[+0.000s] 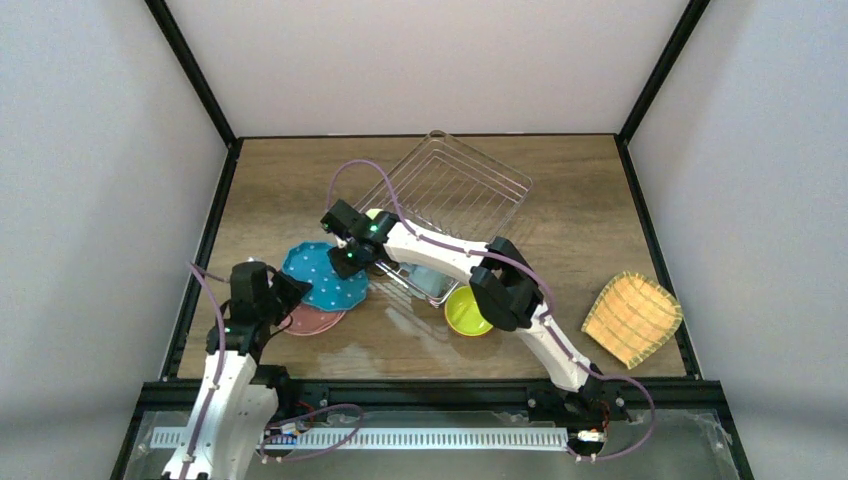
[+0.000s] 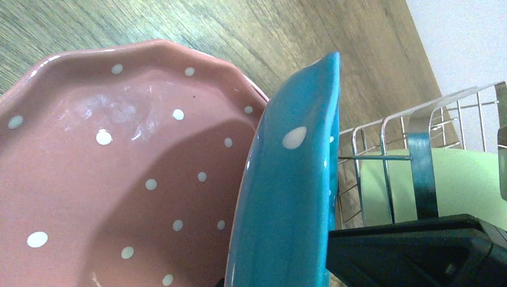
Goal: Load the mixed dishes into the dish rack
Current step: Insert the plate into the dish rack.
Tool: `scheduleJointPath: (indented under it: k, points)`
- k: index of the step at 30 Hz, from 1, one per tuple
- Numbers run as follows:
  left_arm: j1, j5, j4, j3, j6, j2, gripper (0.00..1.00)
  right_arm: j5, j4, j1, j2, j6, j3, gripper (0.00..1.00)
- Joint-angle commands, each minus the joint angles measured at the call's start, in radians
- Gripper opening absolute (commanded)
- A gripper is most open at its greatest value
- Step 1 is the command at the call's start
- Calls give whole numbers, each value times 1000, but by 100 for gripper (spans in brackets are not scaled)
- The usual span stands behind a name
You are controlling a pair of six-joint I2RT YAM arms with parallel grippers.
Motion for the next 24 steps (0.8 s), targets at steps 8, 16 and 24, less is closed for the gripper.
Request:
scheduleJointPath:
  k: [8, 16, 24]
  points:
    - [-1, -4, 37, 137, 20, -27, 3, 23, -37, 1, -87, -13, 93, 64]
    - [-1, -50, -47, 212, 54, -35, 3, 18, -50, -2, -96, -18, 156, 69]
    - [-1, -156, -168, 337, 114, 0, 3, 22, -32, -7, -139, -20, 162, 69]
